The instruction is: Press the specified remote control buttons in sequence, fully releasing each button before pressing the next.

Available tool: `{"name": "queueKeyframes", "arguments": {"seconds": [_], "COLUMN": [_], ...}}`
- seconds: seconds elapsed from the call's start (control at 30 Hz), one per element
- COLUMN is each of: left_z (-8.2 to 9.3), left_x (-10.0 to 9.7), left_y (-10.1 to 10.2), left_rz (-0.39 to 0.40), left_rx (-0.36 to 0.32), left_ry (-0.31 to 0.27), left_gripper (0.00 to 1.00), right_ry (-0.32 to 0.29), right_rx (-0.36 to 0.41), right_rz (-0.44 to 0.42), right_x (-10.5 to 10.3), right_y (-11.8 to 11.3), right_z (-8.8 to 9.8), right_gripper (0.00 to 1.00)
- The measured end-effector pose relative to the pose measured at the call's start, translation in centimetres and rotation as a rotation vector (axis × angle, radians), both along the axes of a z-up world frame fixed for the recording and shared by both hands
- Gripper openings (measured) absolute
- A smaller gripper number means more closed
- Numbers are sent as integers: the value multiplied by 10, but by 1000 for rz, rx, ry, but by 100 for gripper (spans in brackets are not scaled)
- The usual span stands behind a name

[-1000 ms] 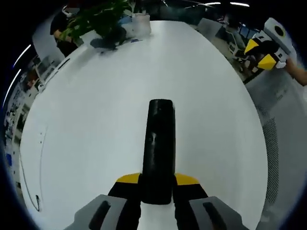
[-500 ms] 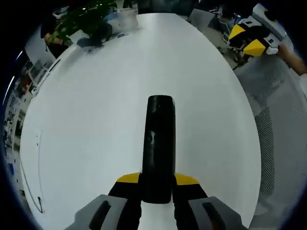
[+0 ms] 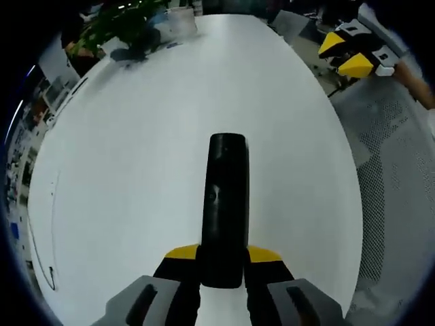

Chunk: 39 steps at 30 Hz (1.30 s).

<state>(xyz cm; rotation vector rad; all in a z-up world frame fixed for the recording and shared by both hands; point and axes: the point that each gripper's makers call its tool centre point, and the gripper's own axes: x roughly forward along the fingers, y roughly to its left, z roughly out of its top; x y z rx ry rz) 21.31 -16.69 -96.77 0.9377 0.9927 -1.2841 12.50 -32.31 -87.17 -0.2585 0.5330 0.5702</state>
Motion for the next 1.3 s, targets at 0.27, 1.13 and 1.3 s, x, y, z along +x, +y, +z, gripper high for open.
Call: {"name": "queueKeyframes", "arguments": {"seconds": [0.27, 1.13, 1.3], "left_z": [0, 2, 2], "left_x": [-15, -55, -61], "left_y": [4, 9, 11], "left_rz": [21, 53, 50], "left_rx": [-47, -87, -80], "left_ry": [-8, -13, -13], "left_gripper": [23, 23, 23], "right_ry": [7, 48, 53], "right_rx": [63, 27, 17], "right_rz": [-13, 17, 31], "right_x": [0, -3, -5], "right_y": [0, 3, 5], "right_z": [3, -5, -6], "right_gripper": [9, 8, 6]}}
